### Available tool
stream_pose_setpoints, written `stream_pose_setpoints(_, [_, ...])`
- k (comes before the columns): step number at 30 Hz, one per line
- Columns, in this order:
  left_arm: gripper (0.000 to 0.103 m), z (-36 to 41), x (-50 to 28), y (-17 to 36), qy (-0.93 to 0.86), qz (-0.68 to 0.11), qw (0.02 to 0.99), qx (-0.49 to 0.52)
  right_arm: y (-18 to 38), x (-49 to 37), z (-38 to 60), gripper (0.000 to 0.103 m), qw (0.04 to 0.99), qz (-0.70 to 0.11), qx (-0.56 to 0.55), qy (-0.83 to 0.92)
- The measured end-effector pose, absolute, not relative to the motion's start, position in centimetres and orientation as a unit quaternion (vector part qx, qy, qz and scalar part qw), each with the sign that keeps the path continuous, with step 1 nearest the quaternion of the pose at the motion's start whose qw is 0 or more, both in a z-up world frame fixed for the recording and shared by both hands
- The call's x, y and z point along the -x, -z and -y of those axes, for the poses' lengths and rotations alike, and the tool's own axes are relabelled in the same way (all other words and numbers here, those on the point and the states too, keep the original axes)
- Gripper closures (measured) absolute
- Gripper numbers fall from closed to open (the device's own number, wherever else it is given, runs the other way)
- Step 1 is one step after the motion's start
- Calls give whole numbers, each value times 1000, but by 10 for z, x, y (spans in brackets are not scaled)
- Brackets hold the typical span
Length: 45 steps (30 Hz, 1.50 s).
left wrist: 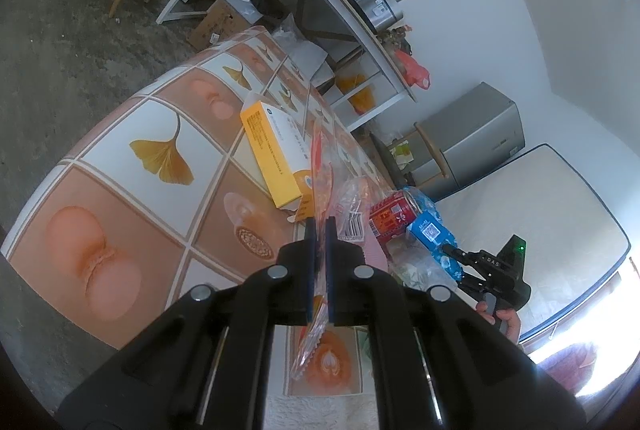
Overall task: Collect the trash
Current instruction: 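Lift both held bags and carry them over the blue waste basket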
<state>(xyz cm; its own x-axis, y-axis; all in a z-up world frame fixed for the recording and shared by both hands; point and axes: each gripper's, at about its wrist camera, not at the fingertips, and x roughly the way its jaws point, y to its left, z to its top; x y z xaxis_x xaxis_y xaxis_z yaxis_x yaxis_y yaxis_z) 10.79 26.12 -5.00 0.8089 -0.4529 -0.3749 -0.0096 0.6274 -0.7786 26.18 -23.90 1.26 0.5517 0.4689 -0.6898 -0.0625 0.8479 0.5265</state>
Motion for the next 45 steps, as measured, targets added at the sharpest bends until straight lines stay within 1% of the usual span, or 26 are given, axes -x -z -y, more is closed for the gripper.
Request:
stream_pose_setpoints(1, [100, -260, -108, 49, 129, -280, 858, 411, -14, -261, 241, 78, 851, -444, -231, -157])
stream_pose_setpoints(3, [100, -260, -107, 48, 129, -280, 859, 410, -21, -257, 246, 80, 854, -433, -240, -159])
stream_pose_setpoints(6, [100, -258, -106, 45, 129, -279, 862, 404, -33, -250, 255, 88, 864, -408, -247, -162])
stream_pose_setpoints(9, [100, -257, -104, 42, 128, -276, 865, 400, -50, -241, 261, 92, 877, -379, -247, -164])
stream_pose_setpoints(15, [100, -256, -99, 33, 126, -265, 871, 394, -89, -219, 272, 95, 900, -320, -237, -175])
stream_pose_setpoints(21, [100, -252, -87, 12, 129, -242, 882, 384, -123, -189, 282, 96, 920, -274, -216, -179])
stream_pose_setpoints(29, [100, -224, -65, -33, 166, -201, 896, 359, -138, -143, 309, 96, 934, -243, -203, -166])
stream_pose_setpoints(32, [100, -201, -60, -52, 197, -185, 898, 346, -138, -124, 322, 96, 937, -238, -202, -153])
stream_pose_setpoints(35, [100, -167, -61, -71, 233, -185, 897, 328, -139, -103, 343, 96, 941, -231, -206, -137])
stream_pose_setpoints(41, [100, -91, -85, -89, 295, -223, 883, 289, -118, -66, 393, 96, 941, -235, -230, -83])
stream_pose_setpoints(45, [100, -21, -114, -88, 352, -263, 858, 265, -93, -46, 434, 96, 934, -248, -255, -33])
